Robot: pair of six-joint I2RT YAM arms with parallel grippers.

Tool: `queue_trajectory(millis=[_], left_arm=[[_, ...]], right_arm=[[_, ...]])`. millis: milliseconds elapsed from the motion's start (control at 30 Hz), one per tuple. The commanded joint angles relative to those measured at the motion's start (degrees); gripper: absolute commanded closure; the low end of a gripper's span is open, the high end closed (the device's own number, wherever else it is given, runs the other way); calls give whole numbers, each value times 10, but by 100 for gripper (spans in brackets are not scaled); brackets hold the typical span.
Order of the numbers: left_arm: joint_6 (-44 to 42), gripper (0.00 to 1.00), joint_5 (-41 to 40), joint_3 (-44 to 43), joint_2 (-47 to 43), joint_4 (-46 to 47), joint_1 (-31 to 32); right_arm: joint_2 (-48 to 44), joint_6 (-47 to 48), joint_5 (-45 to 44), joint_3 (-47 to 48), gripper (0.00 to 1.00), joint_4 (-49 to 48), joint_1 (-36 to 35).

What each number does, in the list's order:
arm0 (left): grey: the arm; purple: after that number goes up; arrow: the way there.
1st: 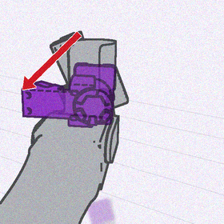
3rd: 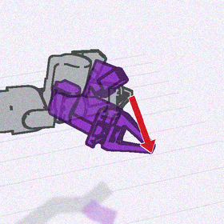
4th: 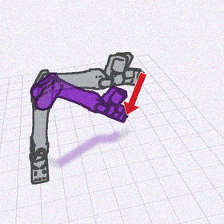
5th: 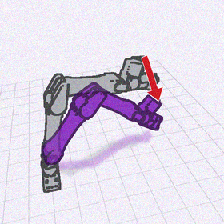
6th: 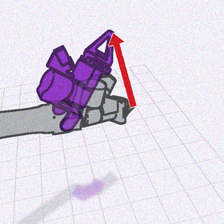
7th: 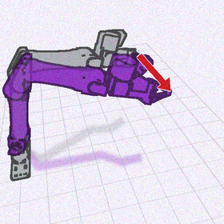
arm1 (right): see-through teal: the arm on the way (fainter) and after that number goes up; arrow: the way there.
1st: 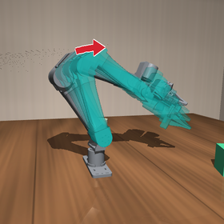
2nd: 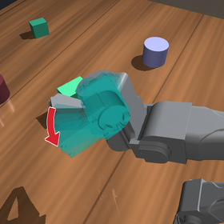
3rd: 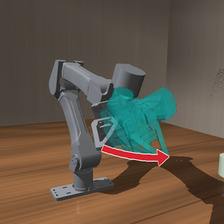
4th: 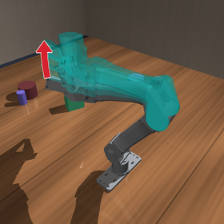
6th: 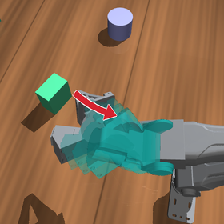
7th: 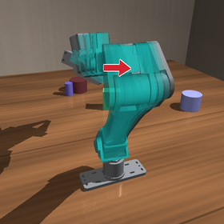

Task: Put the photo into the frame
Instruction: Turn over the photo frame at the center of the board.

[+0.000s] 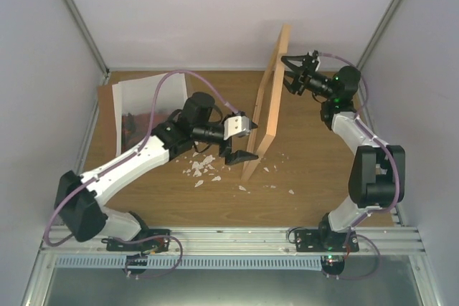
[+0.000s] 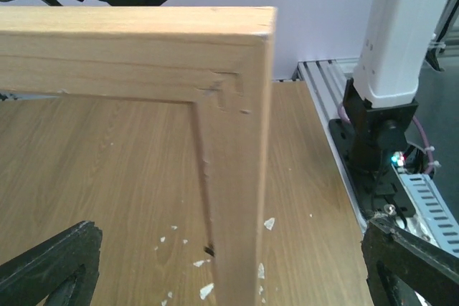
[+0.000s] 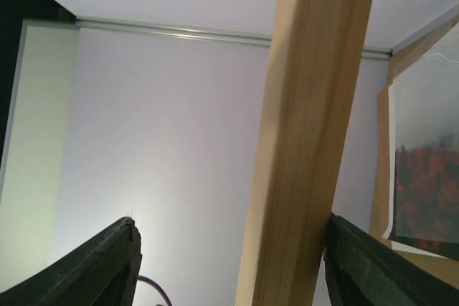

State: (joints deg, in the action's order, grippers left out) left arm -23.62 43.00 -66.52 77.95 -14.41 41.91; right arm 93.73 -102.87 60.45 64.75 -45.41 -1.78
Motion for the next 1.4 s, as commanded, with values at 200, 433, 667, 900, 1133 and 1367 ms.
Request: queue_trajectory(millis=[200,433,667,900,1133,1367], left_arm=[[34,9,65,-45,89,58,9],[36,18,53,-37,103,59,38],[4,15,3,2,58,30,34],[11,12,-24,83,-11,24,10],[27,11,-108,135,-31,17,-26],[75,11,-137,126,14,-3,-87]], right_arm=[[-40,80,61,-9,21,79,58],[-51,308,53,39,16,401,88],[-41,563,-29,107,0,677,133],[-45,663,-91,79,0,738,139],[-25,750,-160,78,0,752,140],[13,822,-215,65,0,745,140]])
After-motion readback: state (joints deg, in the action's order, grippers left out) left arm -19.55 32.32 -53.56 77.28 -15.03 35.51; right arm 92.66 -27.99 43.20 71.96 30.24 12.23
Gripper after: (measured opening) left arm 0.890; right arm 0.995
